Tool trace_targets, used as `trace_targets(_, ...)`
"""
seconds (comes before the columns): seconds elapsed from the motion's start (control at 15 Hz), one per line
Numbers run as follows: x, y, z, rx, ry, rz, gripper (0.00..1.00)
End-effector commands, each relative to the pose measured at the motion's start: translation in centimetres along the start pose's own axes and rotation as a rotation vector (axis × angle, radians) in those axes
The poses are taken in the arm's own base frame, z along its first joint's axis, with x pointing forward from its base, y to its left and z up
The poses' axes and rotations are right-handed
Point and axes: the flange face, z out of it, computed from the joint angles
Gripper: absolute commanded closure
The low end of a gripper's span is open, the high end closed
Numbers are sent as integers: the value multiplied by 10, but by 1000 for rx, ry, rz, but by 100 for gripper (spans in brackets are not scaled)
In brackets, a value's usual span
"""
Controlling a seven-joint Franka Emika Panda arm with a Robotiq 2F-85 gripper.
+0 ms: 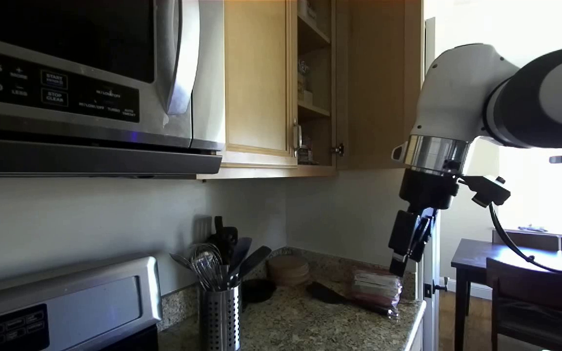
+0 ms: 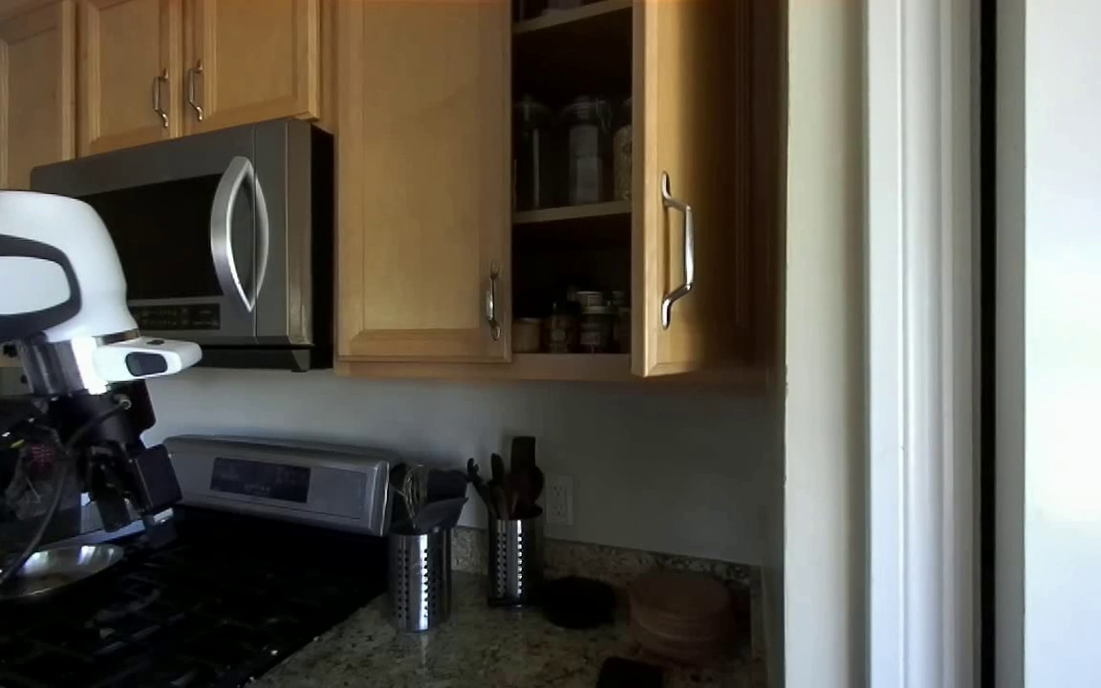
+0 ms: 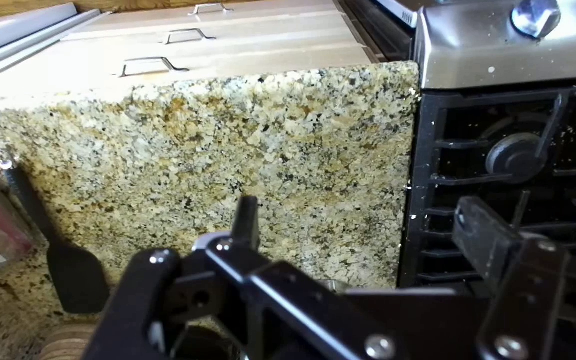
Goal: Close the top right cabinet door
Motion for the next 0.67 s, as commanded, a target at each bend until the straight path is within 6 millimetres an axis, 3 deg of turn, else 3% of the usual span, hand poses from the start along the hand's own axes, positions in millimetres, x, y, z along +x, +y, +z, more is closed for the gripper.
trace_targets(0.0,15,36,-1,24,-18,78,0)
trace_targets(0.6,34,173,-5,30,-13,243,0)
